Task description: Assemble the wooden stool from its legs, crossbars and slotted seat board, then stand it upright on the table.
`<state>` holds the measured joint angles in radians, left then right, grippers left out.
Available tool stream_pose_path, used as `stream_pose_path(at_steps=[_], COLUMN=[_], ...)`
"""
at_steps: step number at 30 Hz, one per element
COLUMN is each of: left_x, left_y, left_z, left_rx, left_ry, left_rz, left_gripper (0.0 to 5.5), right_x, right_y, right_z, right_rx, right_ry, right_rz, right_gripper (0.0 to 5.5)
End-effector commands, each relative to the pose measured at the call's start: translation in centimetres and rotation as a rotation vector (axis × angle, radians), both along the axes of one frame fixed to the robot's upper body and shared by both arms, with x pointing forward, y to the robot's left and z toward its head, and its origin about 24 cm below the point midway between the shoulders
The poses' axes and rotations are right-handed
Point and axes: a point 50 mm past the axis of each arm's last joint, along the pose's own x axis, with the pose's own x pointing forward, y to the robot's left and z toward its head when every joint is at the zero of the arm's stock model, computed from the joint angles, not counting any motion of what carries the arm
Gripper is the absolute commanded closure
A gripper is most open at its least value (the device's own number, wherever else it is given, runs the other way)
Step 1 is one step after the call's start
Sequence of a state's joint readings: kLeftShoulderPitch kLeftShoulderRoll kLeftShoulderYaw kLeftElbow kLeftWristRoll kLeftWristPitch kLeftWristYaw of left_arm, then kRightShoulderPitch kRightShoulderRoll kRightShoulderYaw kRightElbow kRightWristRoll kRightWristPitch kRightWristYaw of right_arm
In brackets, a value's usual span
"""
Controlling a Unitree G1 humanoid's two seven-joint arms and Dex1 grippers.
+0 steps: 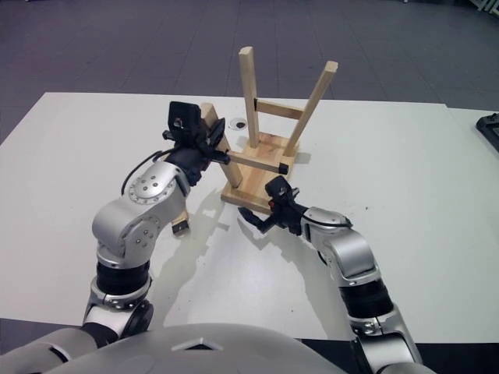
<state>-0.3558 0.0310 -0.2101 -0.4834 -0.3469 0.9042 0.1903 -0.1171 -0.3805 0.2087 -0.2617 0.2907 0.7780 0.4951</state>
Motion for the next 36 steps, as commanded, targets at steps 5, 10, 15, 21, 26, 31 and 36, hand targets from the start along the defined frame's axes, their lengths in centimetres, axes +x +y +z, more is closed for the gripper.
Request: stream_pose_path(at_steps=[5,10,15,21,26,31,36], left_x=[1.2,2.1,2.5,1.5,1.6,1.2,-1.4], left_y=[0.3,0.3,0.0,1.3,8.5,11.7,10.4], left_z=[-3.8,-2.3,-0.3,6.4,9.4,-0.7,-7.6], left_rx=[-0.003,-0.099,-0.202,-0.373,-0.285,0.143,0.188], left_ry=[0.199,0.096,-0.029,-0.343,-0.446,0.049,0.359], left_rz=[-0.049,-0.037,-0.018,-0.040,0.241,0.349,0.305], left_gripper=[3.90,3.12,2.34,1.28,0.45,0.14,0.14], right_x=[1.6,1.9,1.8,1.7,0.9,-1.6,-3.5], right_y=[-0.3,-0.7,-0.8,-1.4,-2.4,-3.7,-6.2], right_z=[-0.4,-1.0,-1.2,-1.6,-0.6,3.0,5.4], right_rx=[-0.078,-0.114,-0.109,-0.126,-0.084,0.027,0.063], right_ry=[0.015,0.030,0.026,0.034,-0.025,-0.176,-0.256], right_rz=[-0.071,-0.087,-0.084,-0.101,-0.136,-0.136,-0.210], right_gripper=[0.10,0.10,0.10,0.10,0.10,0.10,0.10])
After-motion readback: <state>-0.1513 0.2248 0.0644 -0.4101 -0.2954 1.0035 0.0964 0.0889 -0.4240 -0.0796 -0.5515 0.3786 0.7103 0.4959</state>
